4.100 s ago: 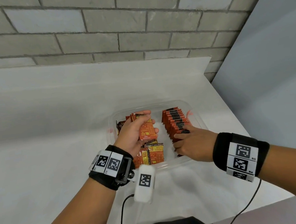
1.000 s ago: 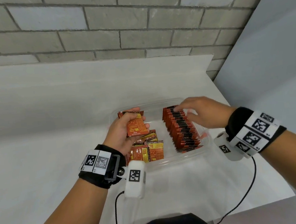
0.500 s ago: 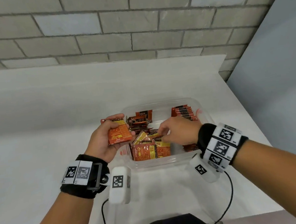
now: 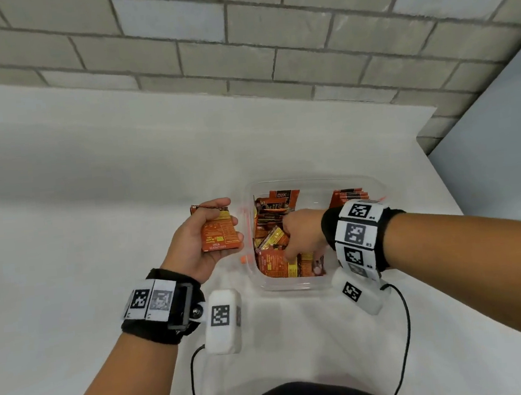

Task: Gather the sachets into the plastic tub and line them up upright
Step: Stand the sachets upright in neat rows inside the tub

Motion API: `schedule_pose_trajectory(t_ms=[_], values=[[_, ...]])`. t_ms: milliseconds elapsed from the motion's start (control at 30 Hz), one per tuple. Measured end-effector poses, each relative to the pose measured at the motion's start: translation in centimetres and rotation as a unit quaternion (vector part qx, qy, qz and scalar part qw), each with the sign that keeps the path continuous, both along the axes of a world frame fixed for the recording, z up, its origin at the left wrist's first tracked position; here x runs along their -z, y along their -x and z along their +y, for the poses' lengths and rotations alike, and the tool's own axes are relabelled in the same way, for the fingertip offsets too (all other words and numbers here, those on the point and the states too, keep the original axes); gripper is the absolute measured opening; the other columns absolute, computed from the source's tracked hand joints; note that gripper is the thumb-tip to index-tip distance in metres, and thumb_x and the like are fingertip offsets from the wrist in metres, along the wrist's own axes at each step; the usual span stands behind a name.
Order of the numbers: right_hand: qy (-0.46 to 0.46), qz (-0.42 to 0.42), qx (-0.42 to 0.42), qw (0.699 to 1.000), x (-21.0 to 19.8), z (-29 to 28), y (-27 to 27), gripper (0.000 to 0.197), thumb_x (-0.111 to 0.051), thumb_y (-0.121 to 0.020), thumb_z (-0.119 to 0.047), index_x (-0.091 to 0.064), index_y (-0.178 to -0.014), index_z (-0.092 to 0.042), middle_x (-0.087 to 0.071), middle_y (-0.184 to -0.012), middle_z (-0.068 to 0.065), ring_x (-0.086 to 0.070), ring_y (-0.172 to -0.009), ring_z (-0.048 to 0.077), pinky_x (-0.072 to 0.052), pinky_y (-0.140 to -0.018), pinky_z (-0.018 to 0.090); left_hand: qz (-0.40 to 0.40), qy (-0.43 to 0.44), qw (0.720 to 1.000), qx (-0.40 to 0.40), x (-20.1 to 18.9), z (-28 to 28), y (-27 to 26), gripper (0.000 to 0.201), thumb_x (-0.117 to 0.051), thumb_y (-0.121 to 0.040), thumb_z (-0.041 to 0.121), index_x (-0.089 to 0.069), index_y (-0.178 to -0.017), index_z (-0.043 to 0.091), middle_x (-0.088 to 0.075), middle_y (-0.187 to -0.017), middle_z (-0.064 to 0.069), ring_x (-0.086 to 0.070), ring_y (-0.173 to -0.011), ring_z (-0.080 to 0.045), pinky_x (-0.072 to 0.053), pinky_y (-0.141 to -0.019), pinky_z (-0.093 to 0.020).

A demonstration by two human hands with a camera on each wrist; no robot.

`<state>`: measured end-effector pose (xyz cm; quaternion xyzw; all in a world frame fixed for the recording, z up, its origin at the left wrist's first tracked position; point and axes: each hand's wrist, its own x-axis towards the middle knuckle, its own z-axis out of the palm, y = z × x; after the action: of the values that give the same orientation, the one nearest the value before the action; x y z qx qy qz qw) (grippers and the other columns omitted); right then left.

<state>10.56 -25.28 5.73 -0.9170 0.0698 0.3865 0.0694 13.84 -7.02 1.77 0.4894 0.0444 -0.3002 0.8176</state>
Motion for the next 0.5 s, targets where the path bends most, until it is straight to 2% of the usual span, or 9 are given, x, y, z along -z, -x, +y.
schedule_pose_trajectory(t_ms=[100,167,233,267,333,400,433,500], values=[[-0.01,0.011,0.01,1.0,0.29,0.51,-0.4,0.05,-0.069,-0.084,-0.027,-0.055,-0.122,0.002,-0.054,-0.098,0.008,-0.058,-0.08,0.02,-0.054,-0.069,0.028,0.003,0.003,1.0,0.003,0.16,0.08,-0.06,0.025,-0.042,-0.093,0.013,-0.063,-0.107,0.011,-0.063,-0.08,-0.013,-0.062,-0.061,-0.028,-0.055,-0.061,-0.035],[-0.02,0.034,0.023,0.999,0.38,0.51,-0.5,0.061,-0.072,-0.083,-0.026,-0.047,-0.132,0.002,-0.057,-0.116,0.011,-0.063,-0.095,0.025,-0.057,-0.081,0.037,0.005,0.01,1.0,0.003,0.18,0.12,-0.01,0.025,-0.042,-0.093,0.013,-0.062,-0.107,0.011,-0.062,-0.08,-0.013,-0.062,-0.061,-0.029,-0.055,-0.061,-0.035],[-0.034,0.055,0.034,0.997,0.39,0.58,-0.49,0.073,-0.074,-0.081,-0.027,-0.037,-0.14,-0.003,-0.051,-0.13,0.013,-0.061,-0.105,0.03,-0.058,-0.082,0.042,0.008,0.015,1.0,0.005,0.16,0.14,0.04,0.025,-0.042,-0.094,0.013,-0.062,-0.108,0.01,-0.062,-0.08,-0.013,-0.061,-0.062,-0.029,-0.056,-0.061,-0.035],[-0.028,0.062,0.02,0.997,0.29,0.7,-0.48,0.073,-0.074,-0.08,-0.029,-0.038,-0.139,-0.005,-0.051,-0.129,0.012,-0.06,-0.105,0.029,-0.057,-0.082,0.041,0.008,0.017,1.0,0.006,0.15,0.15,0.06,0.025,-0.042,-0.094,0.013,-0.062,-0.108,0.01,-0.062,-0.08,-0.013,-0.061,-0.062,-0.029,-0.056,-0.061,-0.035],[0.008,0.059,-0.045,0.997,0.14,0.97,-0.53,0.059,-0.072,-0.081,-0.035,-0.051,-0.127,-0.004,-0.059,-0.115,0.007,-0.06,-0.097,0.021,-0.055,-0.081,0.033,0.007,0.019,1.0,0.008,0.14,0.18,0.07,0.025,-0.041,-0.094,0.013,-0.061,-0.109,0.01,-0.062,-0.08,-0.013,-0.061,-0.062,-0.029,-0.056,-0.061,-0.035],[0.026,0.046,-0.081,0.995,0.25,1.04,-0.55,0.043,-0.069,-0.084,-0.037,-0.057,-0.11,-0.005,-0.058,-0.089,0.001,-0.055,-0.08,0.016,-0.049,-0.069,0.026,0.006,0.018,1.0,0.01,0.12,0.21,0.03,0.025,-0.042,-0.094,0.014,-0.061,-0.11,0.01,-0.062,-0.081,-0.013,-0.062,-0.063,-0.029,-0.056,-0.062,-0.035],[0.027,0.042,-0.082,0.995,0.23,1.02,-0.5,0.038,-0.067,-0.085,-0.037,-0.058,-0.106,-0.006,-0.054,-0.081,-0.001,-0.051,-0.073,0.013,-0.046,-0.063,0.023,0.006,0.018,1.0,0.01,0.07,0.24,0.03,0.025,-0.042,-0.094,0.014,-0.061,-0.11,0.01,-0.062,-0.082,-0.013,-0.062,-0.063,-0.029,-0.056,-0.062,-0.036],[0.016,0.032,-0.072,0.997,0.06,0.65,-0.35,0.037,-0.065,-0.087,-0.034,-0.059,-0.109,-0.005,-0.052,-0.078,-0.001,-0.048,-0.067,0.011,-0.041,-0.057,0.021,0.004,0.017,1.0,0.009,-0.04,0.33,0.08,0.025,-0.042,-0.094,0.014,-0.061,-0.11,0.01,-0.062,-0.082,-0.013,-0.062,-0.064,-0.029,-0.056,-0.062,-0.036]])
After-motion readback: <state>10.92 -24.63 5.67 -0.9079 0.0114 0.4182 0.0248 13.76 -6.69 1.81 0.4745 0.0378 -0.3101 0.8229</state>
